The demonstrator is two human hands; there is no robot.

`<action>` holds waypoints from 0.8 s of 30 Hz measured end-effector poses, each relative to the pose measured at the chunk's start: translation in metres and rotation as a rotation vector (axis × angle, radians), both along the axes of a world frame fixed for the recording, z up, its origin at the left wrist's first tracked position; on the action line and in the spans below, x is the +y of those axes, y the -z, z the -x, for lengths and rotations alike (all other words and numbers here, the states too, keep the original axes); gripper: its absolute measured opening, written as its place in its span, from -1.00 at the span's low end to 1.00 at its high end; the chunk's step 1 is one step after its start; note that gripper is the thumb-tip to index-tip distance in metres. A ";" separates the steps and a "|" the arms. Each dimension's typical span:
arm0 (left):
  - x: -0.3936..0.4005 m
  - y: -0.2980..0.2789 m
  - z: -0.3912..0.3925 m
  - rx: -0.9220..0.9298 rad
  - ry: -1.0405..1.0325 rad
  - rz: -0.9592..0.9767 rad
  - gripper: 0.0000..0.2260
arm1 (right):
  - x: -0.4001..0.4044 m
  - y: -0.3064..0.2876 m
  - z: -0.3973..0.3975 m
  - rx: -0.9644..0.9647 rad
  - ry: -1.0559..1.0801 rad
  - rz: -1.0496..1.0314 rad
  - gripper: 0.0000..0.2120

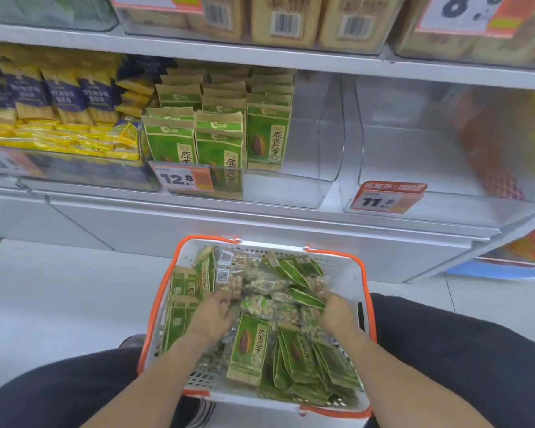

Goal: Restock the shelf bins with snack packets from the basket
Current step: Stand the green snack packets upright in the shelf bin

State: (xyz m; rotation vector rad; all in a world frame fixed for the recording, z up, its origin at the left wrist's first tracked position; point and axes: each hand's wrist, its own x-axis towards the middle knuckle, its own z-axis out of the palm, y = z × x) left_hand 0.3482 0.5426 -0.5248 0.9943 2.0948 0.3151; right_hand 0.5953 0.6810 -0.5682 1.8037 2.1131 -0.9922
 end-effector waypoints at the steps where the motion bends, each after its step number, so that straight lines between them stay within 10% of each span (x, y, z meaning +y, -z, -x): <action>1: 0.001 0.002 -0.001 -0.014 -0.002 0.014 -0.76 | 0.002 0.003 -0.002 -0.024 0.015 -0.008 -0.69; 7: 0.032 -0.001 -0.010 -0.126 -0.059 -0.050 -0.93 | 0.010 -0.017 0.010 -0.149 -0.084 -0.054 -0.70; 13: 0.044 0.003 -0.056 -0.797 -0.507 0.214 -0.66 | -0.034 -0.051 0.051 0.128 -0.145 0.160 -0.81; 19: 0.019 0.024 -0.067 -0.582 -0.424 0.276 -0.94 | -0.035 -0.058 0.053 0.237 -0.194 0.538 -0.77; 24: 0.016 0.022 -0.049 -0.626 -0.513 0.231 -0.70 | 0.025 -0.044 0.056 0.162 0.013 -0.129 -0.62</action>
